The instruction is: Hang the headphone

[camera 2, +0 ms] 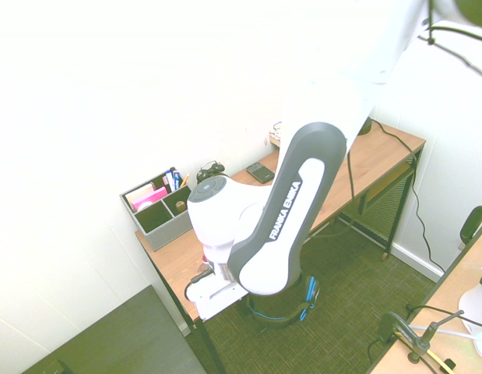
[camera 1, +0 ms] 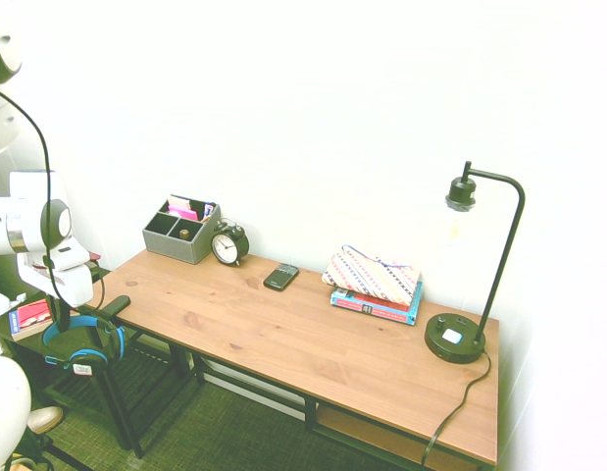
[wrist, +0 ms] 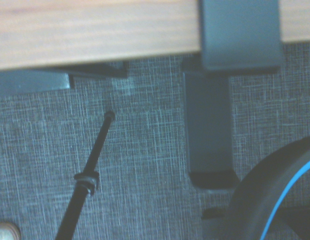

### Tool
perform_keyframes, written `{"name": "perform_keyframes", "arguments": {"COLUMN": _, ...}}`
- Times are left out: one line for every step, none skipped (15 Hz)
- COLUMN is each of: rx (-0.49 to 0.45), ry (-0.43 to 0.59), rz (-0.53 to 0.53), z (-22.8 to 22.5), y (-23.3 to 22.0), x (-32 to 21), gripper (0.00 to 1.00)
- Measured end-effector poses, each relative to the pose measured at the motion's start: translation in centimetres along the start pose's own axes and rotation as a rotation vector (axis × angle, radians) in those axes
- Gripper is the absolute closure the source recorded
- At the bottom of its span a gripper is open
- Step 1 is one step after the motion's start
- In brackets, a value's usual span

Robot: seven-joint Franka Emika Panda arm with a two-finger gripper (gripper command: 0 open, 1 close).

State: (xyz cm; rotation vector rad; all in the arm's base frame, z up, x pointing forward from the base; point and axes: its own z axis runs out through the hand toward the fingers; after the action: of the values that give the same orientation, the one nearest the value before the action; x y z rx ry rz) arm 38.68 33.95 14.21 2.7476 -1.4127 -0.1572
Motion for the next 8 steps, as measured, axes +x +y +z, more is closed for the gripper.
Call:
{"name": "perform_keyframes", "arguments": {"rx": 0.008, "ry": 0.010, "rz": 0.007, "z": 1.6, "y": -0.8, "x": 0.1, "gripper": 1.00}}
{"name": "perform_keyframes", "arguments": {"rx": 0.016, "ry": 0.025, "rz": 0.014, "z": 3.2, "y": -1.4, "x": 0.1, "gripper": 1.00}}
{"name": "perform_keyframes", "arguments": {"rx": 0.022, "ry": 0.044, "rz": 0.025, "z": 4.7, "y": -2.0, "x": 0.0, "gripper": 1.00}}
{"name": "perform_keyframes", "arguments": {"rx": 0.026, "ry": 0.064, "rz": 0.035, "z": 6.0, "y": -2.4, "x": -0.2, "gripper": 1.00}}
{"name": "perform_keyframes", "arguments": {"rx": 0.023, "ry": 0.076, "rz": 0.038, "z": 6.9, "y": -2.8, "x": -0.7, "gripper": 1.00}}
{"name": "perform_keyframes", "arguments": {"rx": 0.024, "ry": 0.080, "rz": 0.036, "z": 7.5, "y": -3.3, "x": -1.2, "gripper": 0.00}}
{"name": "perform_keyframes", "arguments": {"rx": 0.024, "ry": 0.079, "rz": 0.039, "z": 7.8, "y": -3.6, "x": -1.5, "gripper": 0.00}}
{"name": "perform_keyframes", "arguments": {"rx": 0.022, "ry": 0.077, "rz": 0.042, "z": 8.0, "y": -3.8, "x": -1.6, "gripper": 0.00}}
